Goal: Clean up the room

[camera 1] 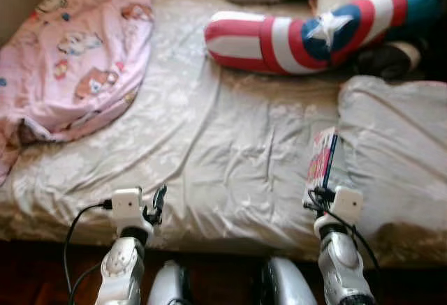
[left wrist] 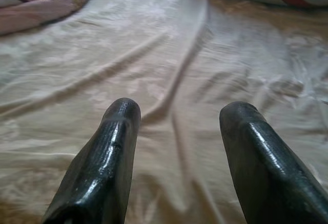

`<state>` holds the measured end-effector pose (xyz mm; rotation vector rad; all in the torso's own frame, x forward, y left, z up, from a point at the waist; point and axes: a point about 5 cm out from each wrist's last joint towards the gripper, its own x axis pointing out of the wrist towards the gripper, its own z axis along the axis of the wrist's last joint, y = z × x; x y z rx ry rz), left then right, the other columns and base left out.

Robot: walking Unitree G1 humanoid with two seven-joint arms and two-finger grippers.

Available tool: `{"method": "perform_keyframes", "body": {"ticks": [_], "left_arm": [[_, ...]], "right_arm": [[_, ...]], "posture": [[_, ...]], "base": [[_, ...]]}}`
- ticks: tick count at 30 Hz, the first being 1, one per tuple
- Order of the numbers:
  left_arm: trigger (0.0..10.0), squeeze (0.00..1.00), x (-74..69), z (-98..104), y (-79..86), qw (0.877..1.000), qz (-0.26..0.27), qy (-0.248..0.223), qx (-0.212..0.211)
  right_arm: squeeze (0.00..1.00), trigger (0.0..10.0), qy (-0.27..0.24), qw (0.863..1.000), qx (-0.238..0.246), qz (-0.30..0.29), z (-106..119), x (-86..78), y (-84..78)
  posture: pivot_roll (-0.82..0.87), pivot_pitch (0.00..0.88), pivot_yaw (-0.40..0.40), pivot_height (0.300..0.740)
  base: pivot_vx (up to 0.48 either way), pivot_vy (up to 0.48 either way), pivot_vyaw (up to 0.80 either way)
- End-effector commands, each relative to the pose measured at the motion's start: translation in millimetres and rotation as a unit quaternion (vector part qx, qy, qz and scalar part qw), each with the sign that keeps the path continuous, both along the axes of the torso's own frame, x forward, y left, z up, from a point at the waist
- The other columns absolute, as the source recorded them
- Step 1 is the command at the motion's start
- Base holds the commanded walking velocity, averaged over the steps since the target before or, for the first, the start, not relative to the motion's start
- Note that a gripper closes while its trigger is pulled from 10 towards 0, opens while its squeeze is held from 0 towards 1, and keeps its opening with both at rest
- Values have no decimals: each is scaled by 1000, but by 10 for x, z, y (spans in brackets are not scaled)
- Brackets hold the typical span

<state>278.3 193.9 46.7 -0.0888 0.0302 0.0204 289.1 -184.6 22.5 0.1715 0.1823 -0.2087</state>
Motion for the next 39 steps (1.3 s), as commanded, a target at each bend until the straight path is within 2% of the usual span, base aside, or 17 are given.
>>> {"method": "perform_keyframes", "body": {"ticks": [1, 10, 18, 23, 27, 29, 31, 33, 34, 36, 39], "left_arm": [[10000, 0, -42, -54, 20, 1000, 0, 15, -3], [10000, 0, -38, -45, 37, 1000, 0, 15, -2], [10000, 0, -36, -46, 11, 1000, -2, 16, -3], [10000, 0, -32, -38, -4, 1000, -8, 15, -2], [10000, 0, -45, -39, -10, 1000, -14, 17, -3], [10000, 0, -61, -44, -2, 1000, -13, 18, -2], [10000, 0, -77, -49, 5, 1000, -12, 19, -1], [10000, 0, -107, -48, 15, 1000, -11, 18, 0], [10000, 0, -107, -48, 15, 1000, -11, 18, 0], [10000, 0, -157, -39, 33, 1000, -10, 15, 2], [10000, 0, -213, -42, 56, 1000, -11, 16, 6]], "right_arm": [[0, 10000, -12, 1000, -6, -9, 55, 39, -51], [0, 10000, -14, 1000, -10, -6, 65, 54, -41], [0, 10000, -29, 998, -52, 17, 135, 99, -23], [0, 10000, -14, 987, -150, 55, 190, 182, -83], [0, 10000, 18, 963, -254, 85, 218, 267, -156], [0, 10000, 30, 956, -281, 81, 258, 321, -219], [0, 10000, 25, 946, -309, 91, 343, 393, -245], [0, 10000, 9, 924, -356, 140, 452, 483, -203], [0, 10000, 9, 924, -356, 140, 452, 483, -203], [0, 10000, -4, 863, -456, 216, 526, 550, -111], [0, 10000, 3, 851, -472, 229, 540, 576, -105]], "posture": [[29, 180, 1, 643], [33, 195, 4, 643], [34, 200, 5, 643], [43, 211, 6, 643], [52, 224, 4, 643], [64, 233, 5, 643], [73, 242, 4, 643], [86, 251, 5, 643], [86, 251, 5, 643], [114, 276, 5, 643], [124, 296, 7, 643]], "base": [[0, 0, 0], [0, 0, 0], [0, 0, 0], [0, 0, 0], [0, 0, 0], [0, 0, 0], [0, 0, 0], [0, 0, 0], [0, 0, 0], [0, 0, 0], [0, 0, 0]]}}
